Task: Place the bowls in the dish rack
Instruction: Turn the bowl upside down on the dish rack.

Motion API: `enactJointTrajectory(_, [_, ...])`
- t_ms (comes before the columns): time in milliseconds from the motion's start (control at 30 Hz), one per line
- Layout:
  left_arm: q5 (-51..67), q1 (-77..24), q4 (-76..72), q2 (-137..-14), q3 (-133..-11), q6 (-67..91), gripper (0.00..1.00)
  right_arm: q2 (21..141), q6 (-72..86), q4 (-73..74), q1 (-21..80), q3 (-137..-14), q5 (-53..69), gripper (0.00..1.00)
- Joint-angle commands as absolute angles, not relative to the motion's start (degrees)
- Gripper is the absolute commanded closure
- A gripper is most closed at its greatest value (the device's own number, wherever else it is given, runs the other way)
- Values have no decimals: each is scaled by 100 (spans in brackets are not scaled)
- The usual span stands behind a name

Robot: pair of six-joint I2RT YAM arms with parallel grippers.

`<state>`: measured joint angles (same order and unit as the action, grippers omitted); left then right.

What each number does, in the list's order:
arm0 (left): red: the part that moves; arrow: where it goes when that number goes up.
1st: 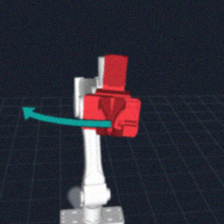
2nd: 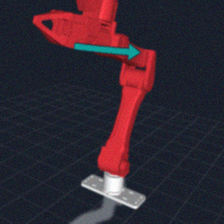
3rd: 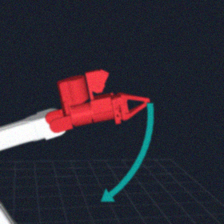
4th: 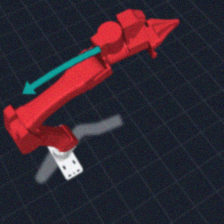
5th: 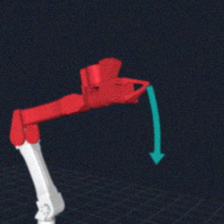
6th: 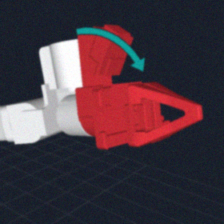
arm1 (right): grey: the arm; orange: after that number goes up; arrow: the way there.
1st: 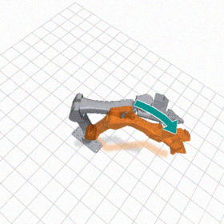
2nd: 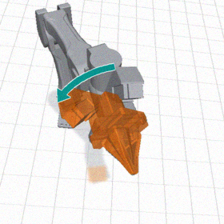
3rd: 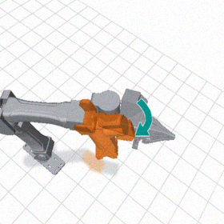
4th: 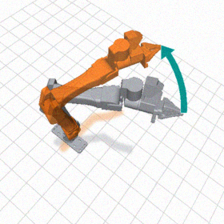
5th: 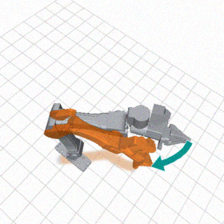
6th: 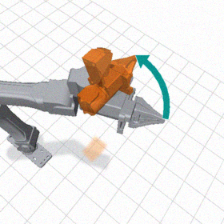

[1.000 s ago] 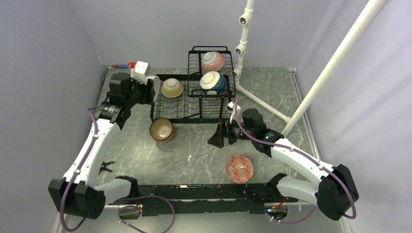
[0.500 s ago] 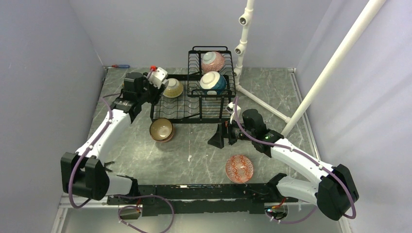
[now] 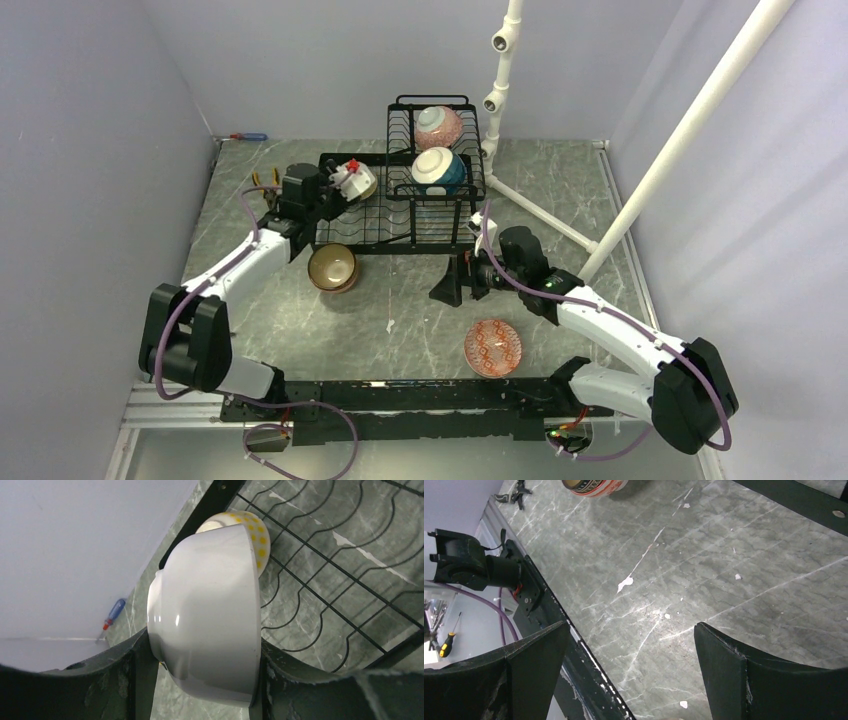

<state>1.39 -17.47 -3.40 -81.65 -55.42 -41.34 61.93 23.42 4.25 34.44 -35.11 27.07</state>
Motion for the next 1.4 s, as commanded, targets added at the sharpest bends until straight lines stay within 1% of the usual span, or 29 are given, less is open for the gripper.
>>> enactJointTrajectory(0, [9,-1906,-1123,-7922,-5212,-4757,97,6101,2296,326,3369,-3515,2542,0])
enactJointTrajectory(67, [9,-1978,-1355,-7865,-4967,-4906,97,6078,2278,372,3353,-3524,2532,0])
enactJointTrajectory(167, [-309,-2170,-1638,-7876,-4680,-5202,97,6073,2282,389,3331,-3524,2514,0])
enactJointTrajectory(433, [-865,-2416,-2135,-8279,-4518,-5698,97,6077,2348,326,3329,-3472,2588,0])
enactJointTrajectory(633, [-871,-2456,-2039,-8521,-4569,-5853,97,6095,2324,368,3314,-3496,2593,0])
enactJointTrajectory(767, [-1092,-2491,-1598,-8874,-4881,-5874,97,6148,2313,339,3306,-3503,2623,0])
enactJointTrajectory(1000, [-1705,-2609,-1787,-9349,-5062,-6119,97,6196,2274,376,3292,-3526,2606,0])
enactJointTrajectory(1367, [-2129,-2636,-1861,-9663,-5273,-6253,97,6248,2266,385,3247,-3525,2647,0])
